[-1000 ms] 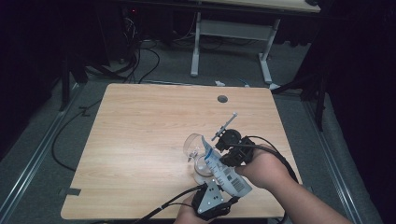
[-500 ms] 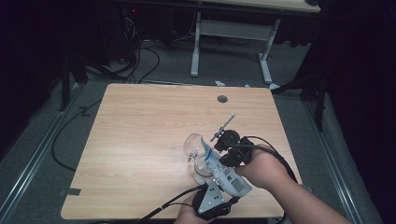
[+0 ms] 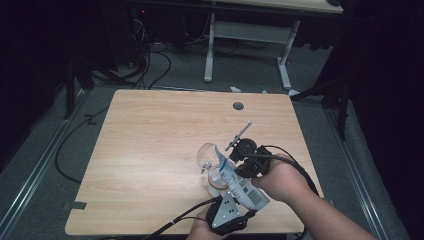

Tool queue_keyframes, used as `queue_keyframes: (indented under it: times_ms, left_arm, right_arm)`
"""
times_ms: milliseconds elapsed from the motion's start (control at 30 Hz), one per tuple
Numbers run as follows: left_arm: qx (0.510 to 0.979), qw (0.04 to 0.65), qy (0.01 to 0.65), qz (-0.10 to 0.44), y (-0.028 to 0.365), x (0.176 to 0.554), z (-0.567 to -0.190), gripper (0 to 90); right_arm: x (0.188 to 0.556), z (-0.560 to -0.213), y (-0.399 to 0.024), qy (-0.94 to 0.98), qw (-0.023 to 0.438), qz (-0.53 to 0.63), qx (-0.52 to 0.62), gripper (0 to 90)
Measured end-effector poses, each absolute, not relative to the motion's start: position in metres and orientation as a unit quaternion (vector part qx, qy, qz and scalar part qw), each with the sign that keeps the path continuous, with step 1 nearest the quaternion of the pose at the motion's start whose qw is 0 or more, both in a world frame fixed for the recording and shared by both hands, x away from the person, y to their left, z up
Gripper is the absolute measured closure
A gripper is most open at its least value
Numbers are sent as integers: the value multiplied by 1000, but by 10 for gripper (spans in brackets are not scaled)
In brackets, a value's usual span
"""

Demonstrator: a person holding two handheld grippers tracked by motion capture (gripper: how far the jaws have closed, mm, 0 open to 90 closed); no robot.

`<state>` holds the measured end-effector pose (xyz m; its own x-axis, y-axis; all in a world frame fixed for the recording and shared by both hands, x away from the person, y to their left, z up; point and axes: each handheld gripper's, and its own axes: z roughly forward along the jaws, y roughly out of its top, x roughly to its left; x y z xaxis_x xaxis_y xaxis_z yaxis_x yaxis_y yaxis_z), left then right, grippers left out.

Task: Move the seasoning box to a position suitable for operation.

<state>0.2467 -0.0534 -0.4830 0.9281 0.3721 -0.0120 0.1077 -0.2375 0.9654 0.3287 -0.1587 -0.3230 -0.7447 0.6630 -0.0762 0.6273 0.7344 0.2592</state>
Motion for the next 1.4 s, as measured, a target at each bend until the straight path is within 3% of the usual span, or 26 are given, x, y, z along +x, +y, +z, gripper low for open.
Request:
queue_keyframes:
  times_ms: [1400]
  left_arm:
    - [774,603,158,112,-53,249,-482,602]
  right_arm:
    - [332,-322,-150,922,76,95,367,897]
